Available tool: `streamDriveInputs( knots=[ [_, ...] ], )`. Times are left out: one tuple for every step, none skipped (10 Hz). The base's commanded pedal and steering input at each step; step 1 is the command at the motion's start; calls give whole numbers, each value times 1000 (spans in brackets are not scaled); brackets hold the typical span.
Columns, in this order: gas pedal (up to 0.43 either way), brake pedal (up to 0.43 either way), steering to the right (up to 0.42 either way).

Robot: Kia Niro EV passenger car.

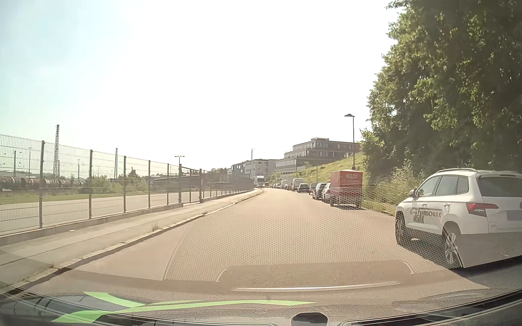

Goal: Follow the waypoints while adhering to traffic rules and regulations

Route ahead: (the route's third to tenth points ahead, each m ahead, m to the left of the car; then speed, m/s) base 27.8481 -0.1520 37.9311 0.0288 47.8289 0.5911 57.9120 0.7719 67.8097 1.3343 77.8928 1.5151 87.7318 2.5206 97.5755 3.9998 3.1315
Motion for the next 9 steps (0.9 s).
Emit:
streamDriveInputs(
  knots=[
    [98,0,108],
    [87,0,105],
    [87,0,100],
    [87,0,91],
    [67,0,86],
    [59,0,86],
    [39,0,91],
    [39,0,93],
    [39,0,94]
  ],
)
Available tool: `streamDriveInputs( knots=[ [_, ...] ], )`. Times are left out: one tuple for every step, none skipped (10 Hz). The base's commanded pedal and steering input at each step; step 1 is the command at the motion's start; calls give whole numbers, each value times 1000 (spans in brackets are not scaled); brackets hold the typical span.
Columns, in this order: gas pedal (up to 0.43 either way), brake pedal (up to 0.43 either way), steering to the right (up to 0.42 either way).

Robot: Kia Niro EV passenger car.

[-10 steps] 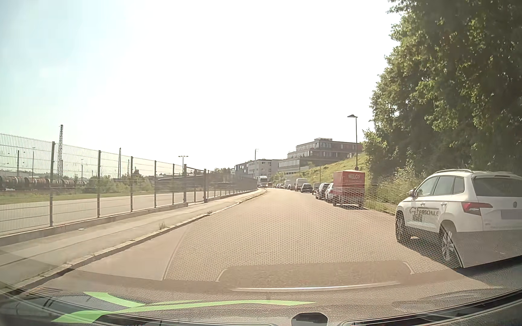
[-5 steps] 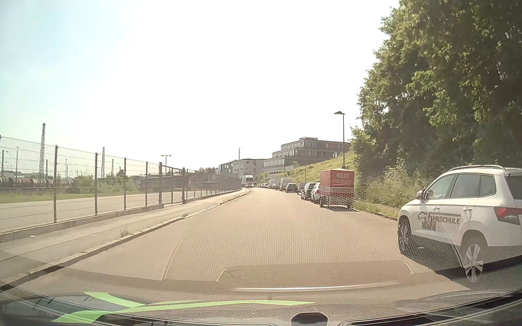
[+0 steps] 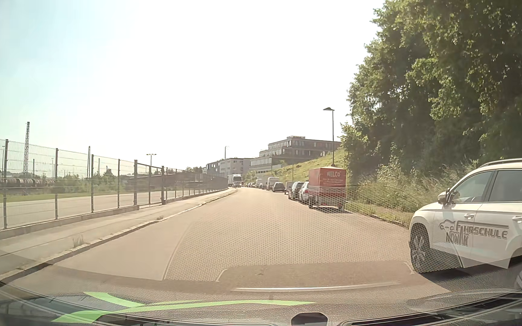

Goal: Follow the waypoints while adhering to traffic rules and regulations

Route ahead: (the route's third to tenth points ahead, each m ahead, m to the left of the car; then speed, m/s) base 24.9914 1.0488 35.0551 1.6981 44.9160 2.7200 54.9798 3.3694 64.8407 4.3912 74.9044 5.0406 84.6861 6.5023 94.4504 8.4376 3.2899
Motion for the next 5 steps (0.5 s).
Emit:
streamDriveInputs(
  knots=[
    [28,0,93],
    [20,0,90],
    [20,0,90],
    [8,0,90],
    [8,0,90]
  ],
)
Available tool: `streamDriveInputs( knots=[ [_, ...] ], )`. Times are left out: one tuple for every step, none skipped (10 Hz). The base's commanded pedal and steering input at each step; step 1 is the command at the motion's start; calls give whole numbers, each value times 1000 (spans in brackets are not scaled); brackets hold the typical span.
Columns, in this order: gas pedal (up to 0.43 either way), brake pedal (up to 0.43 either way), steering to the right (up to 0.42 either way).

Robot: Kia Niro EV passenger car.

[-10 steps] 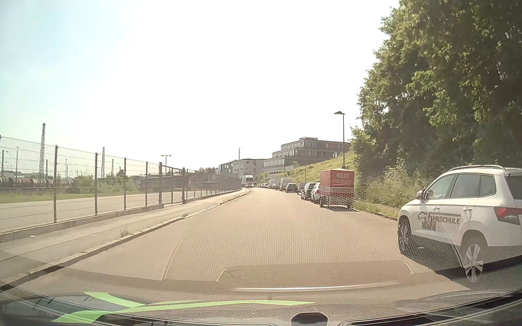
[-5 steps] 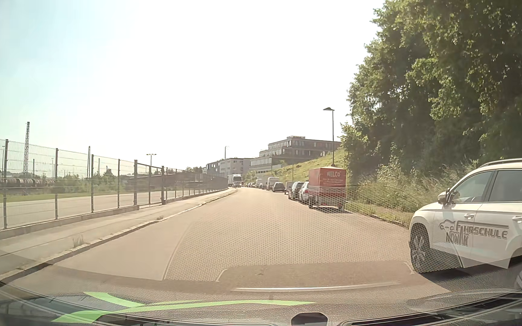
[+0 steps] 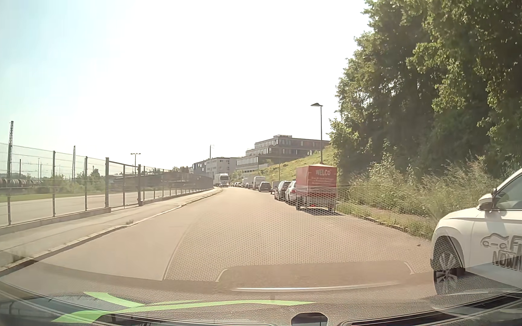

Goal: Follow the waypoints while adhering to traffic rules and regulations

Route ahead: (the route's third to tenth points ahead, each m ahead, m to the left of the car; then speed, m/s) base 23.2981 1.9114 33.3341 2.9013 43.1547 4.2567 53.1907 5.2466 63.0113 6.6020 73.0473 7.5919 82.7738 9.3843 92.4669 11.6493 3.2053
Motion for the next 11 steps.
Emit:
streamDriveInputs(
  knots=[
    [8,0,90],
    [8,0,87],
    [0,0,84],
    [0,0,82],
    [0,0,81],
    [0,0,82],
    [0,0,79],
    [0,0,75],
    [0,0,72],
    [0,12,72],
    [0,37,69]
  ],
)
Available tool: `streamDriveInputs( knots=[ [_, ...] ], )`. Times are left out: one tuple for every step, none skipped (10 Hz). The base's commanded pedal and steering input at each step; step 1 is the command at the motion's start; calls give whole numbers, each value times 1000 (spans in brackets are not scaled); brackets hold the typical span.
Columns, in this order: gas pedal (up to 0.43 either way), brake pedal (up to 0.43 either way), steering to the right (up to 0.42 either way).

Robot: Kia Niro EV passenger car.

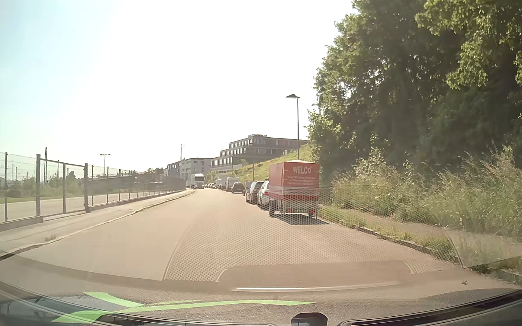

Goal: Follow the waypoints while adhering to traffic rules and regulations

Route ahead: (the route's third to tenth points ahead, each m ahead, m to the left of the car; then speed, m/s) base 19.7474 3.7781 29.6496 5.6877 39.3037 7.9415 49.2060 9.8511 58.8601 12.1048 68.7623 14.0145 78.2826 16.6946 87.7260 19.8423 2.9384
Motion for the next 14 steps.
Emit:
streamDriveInputs(
  knots=[
    [0,49,67],
    [0,55,61],
    [0,61,57],
    [0,73,49],
    [0,85,40],
    [0,98,34],
    [0,104,29],
    [0,110,24],
    [0,134,11],
    [0,152,-5],
    [0,165,-27],
    [0,171,-47],
    [0,177,-67],
    [0,183,-86]
  ],
)
